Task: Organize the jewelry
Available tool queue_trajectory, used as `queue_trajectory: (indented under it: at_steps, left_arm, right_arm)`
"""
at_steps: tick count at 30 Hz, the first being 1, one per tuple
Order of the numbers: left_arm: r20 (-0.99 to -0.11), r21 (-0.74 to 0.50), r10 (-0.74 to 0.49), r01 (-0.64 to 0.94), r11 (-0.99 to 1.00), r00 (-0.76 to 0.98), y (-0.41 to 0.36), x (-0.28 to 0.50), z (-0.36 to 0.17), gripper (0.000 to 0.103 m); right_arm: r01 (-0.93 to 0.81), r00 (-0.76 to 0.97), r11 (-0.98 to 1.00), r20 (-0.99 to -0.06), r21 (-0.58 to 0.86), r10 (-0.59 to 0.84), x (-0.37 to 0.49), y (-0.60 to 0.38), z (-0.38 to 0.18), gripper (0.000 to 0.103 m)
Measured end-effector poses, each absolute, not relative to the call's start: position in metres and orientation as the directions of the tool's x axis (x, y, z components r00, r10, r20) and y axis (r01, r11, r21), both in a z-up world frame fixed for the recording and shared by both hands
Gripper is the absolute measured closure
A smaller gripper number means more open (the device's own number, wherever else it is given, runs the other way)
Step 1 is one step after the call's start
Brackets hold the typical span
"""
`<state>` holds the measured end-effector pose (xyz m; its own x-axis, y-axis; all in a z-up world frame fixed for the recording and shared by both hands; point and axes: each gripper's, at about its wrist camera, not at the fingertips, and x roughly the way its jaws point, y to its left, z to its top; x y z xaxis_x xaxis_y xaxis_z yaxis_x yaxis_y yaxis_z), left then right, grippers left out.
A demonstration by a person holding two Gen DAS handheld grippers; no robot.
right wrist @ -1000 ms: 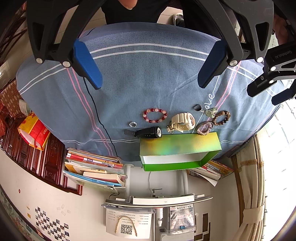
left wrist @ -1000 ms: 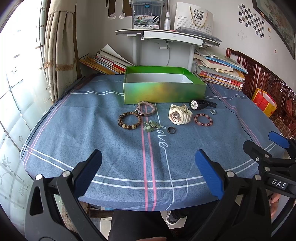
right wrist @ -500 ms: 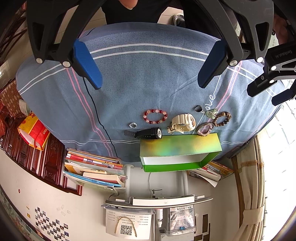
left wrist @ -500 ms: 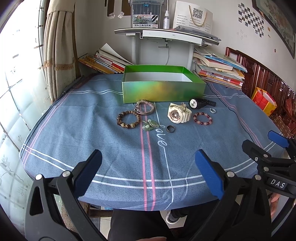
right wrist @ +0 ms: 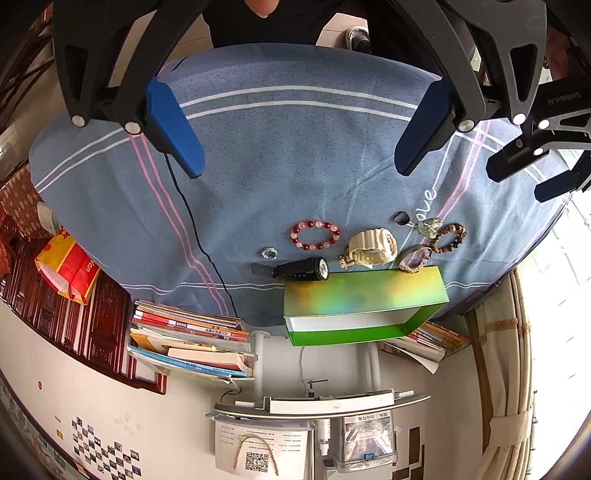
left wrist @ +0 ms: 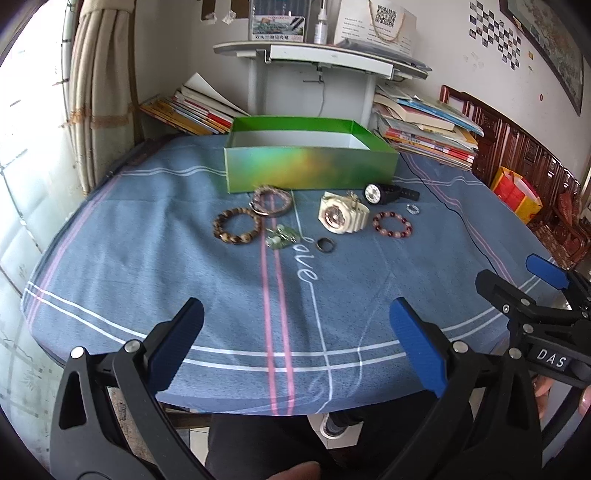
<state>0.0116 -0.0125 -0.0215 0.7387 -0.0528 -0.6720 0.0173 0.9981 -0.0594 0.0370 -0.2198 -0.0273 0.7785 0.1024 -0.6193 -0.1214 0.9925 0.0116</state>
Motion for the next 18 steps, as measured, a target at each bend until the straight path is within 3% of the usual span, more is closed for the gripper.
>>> queue_trajectory:
  at_steps: [18]
  left_arm:
    - [-0.742, -0.087, -0.108, 0.064, 0.994, 0.662, -0.039, 0.076, -0.061, 0.004]
  right_arm:
    - [-0.143, 0.732, 0.986, -0.661, 0.089, 0.166, 0.074, -0.245, -0.059, 0.002]
